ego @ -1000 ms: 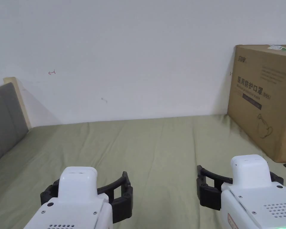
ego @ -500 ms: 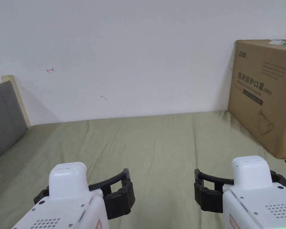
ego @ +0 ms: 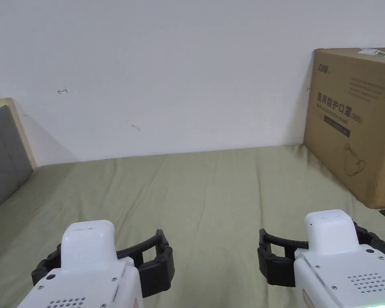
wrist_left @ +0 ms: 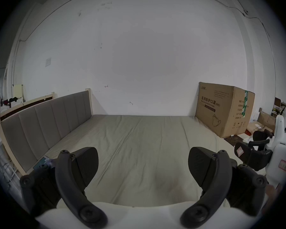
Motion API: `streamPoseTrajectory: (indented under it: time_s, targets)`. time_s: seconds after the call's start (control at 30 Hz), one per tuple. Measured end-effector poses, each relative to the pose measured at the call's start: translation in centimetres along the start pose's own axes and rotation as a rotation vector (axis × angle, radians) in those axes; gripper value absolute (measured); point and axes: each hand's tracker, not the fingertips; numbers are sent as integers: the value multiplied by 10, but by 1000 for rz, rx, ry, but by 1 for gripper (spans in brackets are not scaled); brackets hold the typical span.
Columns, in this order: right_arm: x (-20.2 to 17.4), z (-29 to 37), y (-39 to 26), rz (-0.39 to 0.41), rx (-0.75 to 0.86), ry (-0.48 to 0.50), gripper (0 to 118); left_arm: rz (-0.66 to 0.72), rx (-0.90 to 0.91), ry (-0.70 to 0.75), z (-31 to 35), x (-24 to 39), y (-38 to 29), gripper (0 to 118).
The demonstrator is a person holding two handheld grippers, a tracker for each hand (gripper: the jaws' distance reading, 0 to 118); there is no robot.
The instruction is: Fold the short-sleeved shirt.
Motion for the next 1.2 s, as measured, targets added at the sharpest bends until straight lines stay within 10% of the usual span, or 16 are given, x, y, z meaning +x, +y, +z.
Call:
streamPoseTrajectory:
  time_s: [0.77,1.2]
  targets:
    - [1,-2,-3,-24,-13,0,115,-182,100,72,5,19,-15,112]
    - [0,-8,-5,-23,-32,-2,115,-65,2,-46,0,1,-11,112]
